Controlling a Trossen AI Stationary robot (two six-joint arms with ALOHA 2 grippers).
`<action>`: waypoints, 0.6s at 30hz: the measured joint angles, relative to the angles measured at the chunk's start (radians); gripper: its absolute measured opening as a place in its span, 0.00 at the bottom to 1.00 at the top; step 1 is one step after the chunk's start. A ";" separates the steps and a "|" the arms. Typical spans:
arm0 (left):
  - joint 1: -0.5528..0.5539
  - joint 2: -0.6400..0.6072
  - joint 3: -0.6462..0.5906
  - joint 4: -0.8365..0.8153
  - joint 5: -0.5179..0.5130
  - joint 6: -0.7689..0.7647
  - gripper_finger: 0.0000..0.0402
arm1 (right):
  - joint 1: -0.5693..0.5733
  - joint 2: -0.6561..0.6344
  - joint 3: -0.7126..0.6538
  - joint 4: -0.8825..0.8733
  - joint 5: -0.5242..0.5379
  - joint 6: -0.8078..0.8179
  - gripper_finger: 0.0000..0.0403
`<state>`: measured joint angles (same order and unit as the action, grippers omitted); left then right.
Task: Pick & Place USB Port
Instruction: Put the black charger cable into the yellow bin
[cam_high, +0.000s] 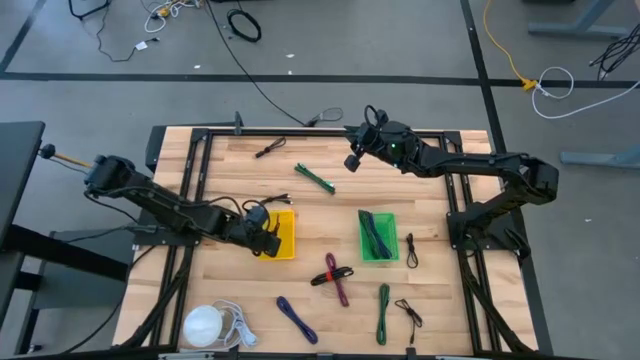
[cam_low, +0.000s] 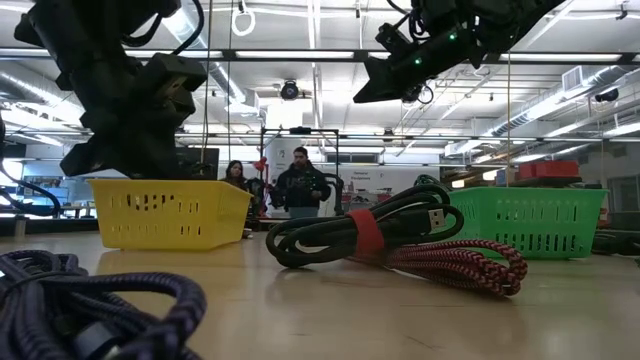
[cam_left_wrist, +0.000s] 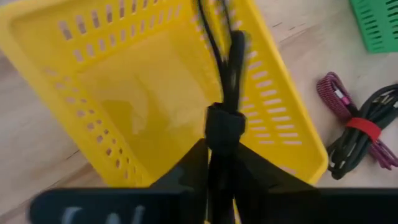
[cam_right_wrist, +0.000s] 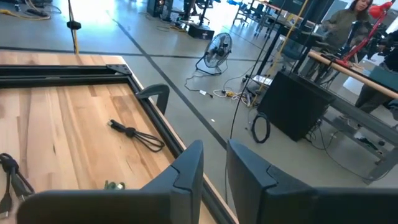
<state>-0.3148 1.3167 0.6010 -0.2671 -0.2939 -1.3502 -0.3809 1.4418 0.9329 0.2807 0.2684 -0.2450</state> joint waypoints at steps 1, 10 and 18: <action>0.000 0.000 0.000 -0.001 0.000 0.001 0.22 | 0.000 0.000 0.000 0.000 0.000 0.000 0.18; 0.000 -0.001 0.000 0.003 -0.016 0.080 0.37 | -0.002 0.000 0.000 -0.003 0.000 0.000 0.18; 0.036 -0.052 0.001 0.004 -0.056 0.223 0.35 | -0.002 0.000 0.000 -0.007 0.000 0.001 0.18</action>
<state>-0.2787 1.2650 0.6022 -0.2627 -0.3494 -1.1270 -0.3828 1.4418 0.9329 0.2739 0.2684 -0.2444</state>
